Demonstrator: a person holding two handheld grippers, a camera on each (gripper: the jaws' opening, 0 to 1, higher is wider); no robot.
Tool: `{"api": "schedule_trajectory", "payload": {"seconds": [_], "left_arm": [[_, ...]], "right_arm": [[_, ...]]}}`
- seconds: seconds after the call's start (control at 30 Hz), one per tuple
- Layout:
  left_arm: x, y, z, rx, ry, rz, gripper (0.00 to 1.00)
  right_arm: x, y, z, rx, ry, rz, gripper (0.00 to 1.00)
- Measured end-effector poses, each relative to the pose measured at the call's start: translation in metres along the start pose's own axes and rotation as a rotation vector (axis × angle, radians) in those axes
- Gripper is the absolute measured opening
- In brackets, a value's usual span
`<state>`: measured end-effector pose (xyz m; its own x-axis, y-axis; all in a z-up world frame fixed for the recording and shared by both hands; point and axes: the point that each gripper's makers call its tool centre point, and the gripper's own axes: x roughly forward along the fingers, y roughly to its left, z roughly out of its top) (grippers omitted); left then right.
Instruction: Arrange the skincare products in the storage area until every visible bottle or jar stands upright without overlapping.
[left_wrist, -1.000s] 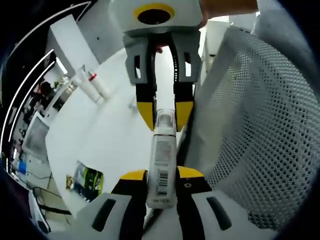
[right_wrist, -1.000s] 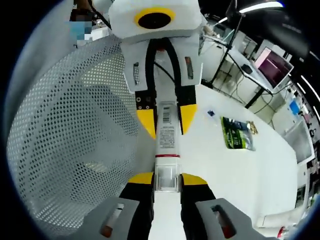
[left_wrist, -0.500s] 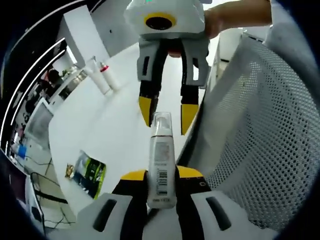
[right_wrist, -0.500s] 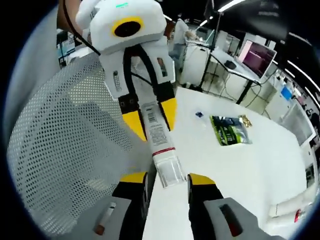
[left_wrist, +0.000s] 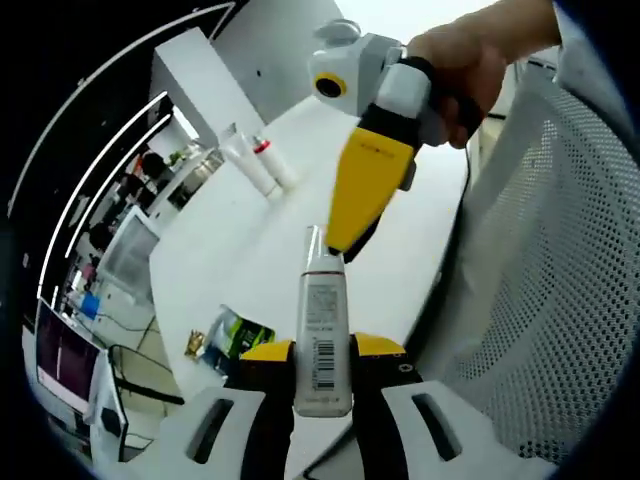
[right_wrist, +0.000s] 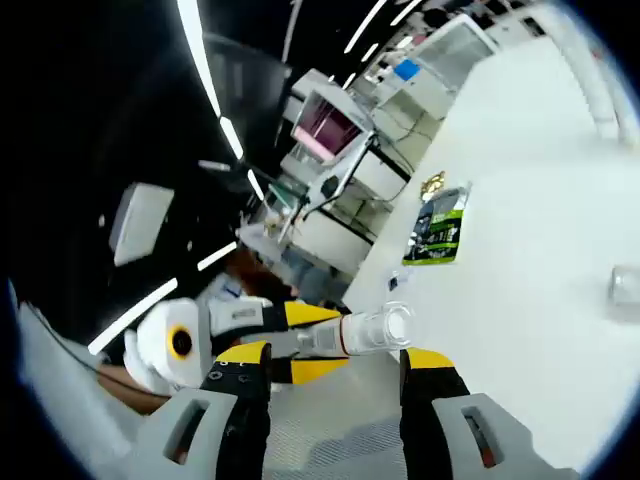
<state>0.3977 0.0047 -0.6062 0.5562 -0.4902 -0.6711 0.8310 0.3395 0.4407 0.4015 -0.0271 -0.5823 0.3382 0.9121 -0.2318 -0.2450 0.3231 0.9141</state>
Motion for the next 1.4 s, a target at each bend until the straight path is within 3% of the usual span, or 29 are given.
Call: {"api": "schedule_trajectory", "payload": {"seconds": [0.1,0.17,0.37,0.53,0.63,0.8,0.93,1.03,1.1,1.13,1.4], "left_arm": [[-0.001,0.005,0.0,0.018,0.004,0.018,0.18],[0.0,0.005,-0.001,0.026,0.01,0.022,0.18],[0.001,0.006,-0.001,0.05,0.02,0.03,0.18],[0.0,0.01,0.006,0.053,-0.008,0.056,0.18],[0.0,0.008,0.007,0.076,-0.008,0.056,0.18],[-0.002,0.016,0.012,0.099,-0.028,0.102,0.19],[-0.001,0.012,0.018,-0.03,-0.097,0.063,0.22],[-0.001,0.009,0.019,-0.091,-0.114,0.026,0.24],[0.0,0.003,0.02,-0.121,-0.122,-0.009,0.25],[-0.001,0.003,0.021,-0.124,-0.128,-0.014,0.25],[0.0,-0.008,0.023,-0.186,-0.135,-0.08,0.25]], "right_arm": [[0.008,-0.01,0.006,0.271,-0.114,0.036,0.37],[0.013,-0.017,0.006,0.359,-0.164,0.028,0.32],[0.03,-0.015,0.001,0.405,-0.172,0.029,0.3],[0.028,-0.023,0.01,0.443,-0.233,0.005,0.18],[0.026,-0.022,0.009,0.432,-0.238,0.001,0.17],[0.022,-0.01,0.017,0.318,-0.229,0.06,0.15],[0.018,-0.001,0.021,0.13,-0.187,0.054,0.15],[0.016,0.006,0.021,-0.045,-0.133,0.029,0.15],[0.014,0.007,0.02,-0.182,-0.089,0.003,0.15],[0.012,0.011,0.018,-0.305,-0.061,0.001,0.15],[0.006,0.026,0.005,-0.62,0.051,0.017,0.15]]}}
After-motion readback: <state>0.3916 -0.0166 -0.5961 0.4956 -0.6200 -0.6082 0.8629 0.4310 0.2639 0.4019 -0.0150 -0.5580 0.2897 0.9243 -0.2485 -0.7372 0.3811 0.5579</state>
